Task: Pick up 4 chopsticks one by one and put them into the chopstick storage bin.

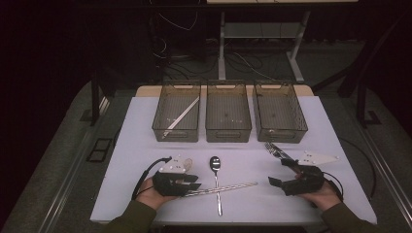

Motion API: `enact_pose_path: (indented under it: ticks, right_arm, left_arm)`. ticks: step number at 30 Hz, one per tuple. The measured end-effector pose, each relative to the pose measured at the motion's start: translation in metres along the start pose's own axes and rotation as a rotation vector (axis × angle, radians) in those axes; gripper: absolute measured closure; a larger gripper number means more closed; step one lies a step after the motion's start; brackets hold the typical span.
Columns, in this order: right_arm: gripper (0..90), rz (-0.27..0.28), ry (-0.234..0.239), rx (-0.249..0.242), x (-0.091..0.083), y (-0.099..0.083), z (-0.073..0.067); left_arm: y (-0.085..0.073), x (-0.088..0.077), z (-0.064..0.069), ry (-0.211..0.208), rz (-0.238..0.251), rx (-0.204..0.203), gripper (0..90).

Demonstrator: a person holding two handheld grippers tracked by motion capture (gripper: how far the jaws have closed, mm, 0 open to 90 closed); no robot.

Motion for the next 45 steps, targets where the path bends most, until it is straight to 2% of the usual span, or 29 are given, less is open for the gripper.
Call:
enact_pose_path:
  ticks: [11, 28, 45]
  right_arm:
    - [9.5, -0.002, 0.001, 0.001, 0.0, 0.0, -0.001]
    - [9.5, -0.001, 0.001, 0.002, 0.0, 0.0, -0.001]
    - [9.5, 0.0, 0.0, 0.001, 0.0, 0.0, 0.0]
  left_arm:
    - [-0.004, 0.007, -0.001, -0.042, -0.04, -0.002, 76.0]
    - [-0.005, 0.011, -0.002, -0.045, -0.08, 0.007, 77.9]
    - [-0.006, 0.013, -0.001, -0.045, -0.079, 0.011, 76.8]
Point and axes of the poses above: each handheld gripper's, and its own axes: x roughly forward along the jaws, y roughly out of its top, z roughly to its right, the point moved 2 cm from there along x, roughly forward along the jaws, and after that the axes turned 6 degrees about -y, right-handed, at the moved point
